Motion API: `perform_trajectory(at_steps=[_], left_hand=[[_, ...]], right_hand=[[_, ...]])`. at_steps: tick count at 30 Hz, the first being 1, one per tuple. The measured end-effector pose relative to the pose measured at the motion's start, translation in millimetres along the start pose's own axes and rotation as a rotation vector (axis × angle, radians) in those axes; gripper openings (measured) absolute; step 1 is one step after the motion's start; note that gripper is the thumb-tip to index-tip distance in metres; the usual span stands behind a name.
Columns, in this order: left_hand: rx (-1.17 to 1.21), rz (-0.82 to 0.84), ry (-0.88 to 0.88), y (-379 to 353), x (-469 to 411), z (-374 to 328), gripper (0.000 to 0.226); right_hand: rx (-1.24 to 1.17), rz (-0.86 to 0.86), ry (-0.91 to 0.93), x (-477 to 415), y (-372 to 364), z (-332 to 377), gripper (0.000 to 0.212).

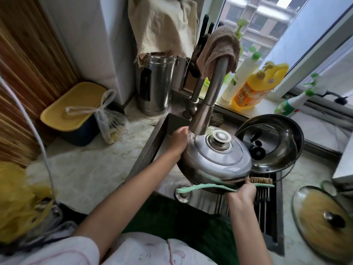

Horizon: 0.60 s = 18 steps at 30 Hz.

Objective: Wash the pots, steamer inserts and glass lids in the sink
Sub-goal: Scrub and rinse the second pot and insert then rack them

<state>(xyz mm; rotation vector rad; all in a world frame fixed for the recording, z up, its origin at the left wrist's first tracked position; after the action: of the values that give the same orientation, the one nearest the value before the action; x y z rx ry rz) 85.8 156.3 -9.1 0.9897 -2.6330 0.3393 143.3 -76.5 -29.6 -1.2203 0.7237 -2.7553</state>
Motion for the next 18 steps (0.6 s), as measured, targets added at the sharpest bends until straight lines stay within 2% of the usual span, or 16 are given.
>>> perform_trajectory(at_steps=[3, 5, 6, 8, 10, 12, 15, 17, 18], left_hand=[[-0.132, 0.239, 0.009, -26.3, 24.3, 13.6, 0.038], [-0.14, 0.429, 0.135, -35.5, 42.5, 33.9, 0.055], [-0.051, 0.497, 0.223, -33.5, 52.8, 40.0, 0.059], [0.118, 0.56, 0.333, -24.3, 68.8, 39.5, 0.049], [0.147, 0.551, 0.331, -11.0, 73.8, 29.8, 0.031], [0.121, 0.558, 0.317, -5.5, 77.2, 15.9, 0.025], [0.119, 0.651, 0.313, -15.5, 87.2, -4.3, 0.03], [0.174, 0.751, 0.346, -38.8, 96.7, -17.1, 0.041], [0.215, 0.792, 0.363, -49.3, 99.9, -22.1, 0.046]], right_hand=[[0.016, -0.01, 0.101, -5.7, -1.2, 12.9, 0.02], [0.052, -0.061, 0.176, -6.7, -2.0, 27.5, 0.022], [0.083, -0.082, 0.21, -6.6, -3.2, 35.1, 0.022], [0.126, -0.093, 0.27, -4.9, -0.6, 52.5, 0.024], [0.189, -0.033, 0.345, -1.6, -1.6, 73.7, 0.026], [0.24, 0.023, 0.459, 9.9, -1.3, 97.8, 0.025], [0.604, 0.116, 0.737, 40.1, -13.8, 130.6, 0.031], [0.939, 0.256, 0.972, 61.3, -25.5, 136.5, 0.04], [1.1, 0.344, 1.095, 71.2, -31.4, 132.0, 0.038]])
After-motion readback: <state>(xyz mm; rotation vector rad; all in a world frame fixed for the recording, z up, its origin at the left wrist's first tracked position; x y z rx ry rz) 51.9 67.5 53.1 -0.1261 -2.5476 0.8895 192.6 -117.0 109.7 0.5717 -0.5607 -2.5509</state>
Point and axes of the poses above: each hand's wrist, its own x-axis away from the middle knuckle, its own y-axis out of the back of the hand, z = x × y, the point moved 7 cm from there along -x, towards the middle knuckle, and after that the axes turned 13 degrees about z, right-handed, at the moved point
